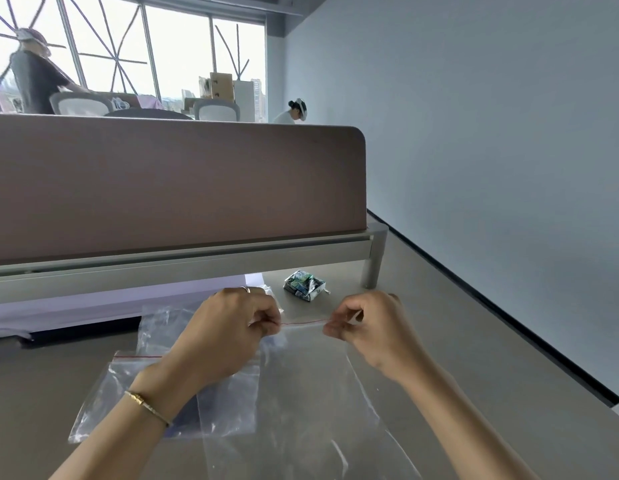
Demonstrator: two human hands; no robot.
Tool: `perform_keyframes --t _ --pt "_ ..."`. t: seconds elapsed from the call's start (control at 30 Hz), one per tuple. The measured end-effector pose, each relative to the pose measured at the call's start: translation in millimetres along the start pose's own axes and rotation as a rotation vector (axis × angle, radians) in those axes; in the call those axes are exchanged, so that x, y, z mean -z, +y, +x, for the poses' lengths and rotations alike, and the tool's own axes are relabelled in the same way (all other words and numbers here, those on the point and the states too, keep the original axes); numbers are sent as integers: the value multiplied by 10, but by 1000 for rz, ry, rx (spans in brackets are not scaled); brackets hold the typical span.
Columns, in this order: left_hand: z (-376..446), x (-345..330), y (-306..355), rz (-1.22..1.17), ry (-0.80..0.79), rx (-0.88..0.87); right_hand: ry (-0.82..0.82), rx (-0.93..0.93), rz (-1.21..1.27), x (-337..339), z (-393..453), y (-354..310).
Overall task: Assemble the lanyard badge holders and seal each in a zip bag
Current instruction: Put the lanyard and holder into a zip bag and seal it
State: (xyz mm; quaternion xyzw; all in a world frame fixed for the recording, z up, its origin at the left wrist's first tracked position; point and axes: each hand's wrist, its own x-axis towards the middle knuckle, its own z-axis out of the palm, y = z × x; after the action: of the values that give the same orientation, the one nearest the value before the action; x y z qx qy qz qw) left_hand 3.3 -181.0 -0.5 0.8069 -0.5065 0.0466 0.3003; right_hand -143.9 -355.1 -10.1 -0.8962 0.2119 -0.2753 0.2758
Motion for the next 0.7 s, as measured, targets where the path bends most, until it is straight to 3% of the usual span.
perform_keyframes --t 0.17,0.33,0.5,0.63,0.7 --pt "-8 -10 5 8 -2 14 12 -13 7 28 -10 1" --pt "-1 -66 -9 -48 59 5 -80 -43 33 126 46 68" --pt "8 -102 136 -2 87 -151 -4 -118 -75 287 88 313" --pt "-45 -110 338 63 102 -178 58 -148 -286 336 77 392" --pt "-106 -140 471 53 120 -192 74 -138 -244 371 0 261"
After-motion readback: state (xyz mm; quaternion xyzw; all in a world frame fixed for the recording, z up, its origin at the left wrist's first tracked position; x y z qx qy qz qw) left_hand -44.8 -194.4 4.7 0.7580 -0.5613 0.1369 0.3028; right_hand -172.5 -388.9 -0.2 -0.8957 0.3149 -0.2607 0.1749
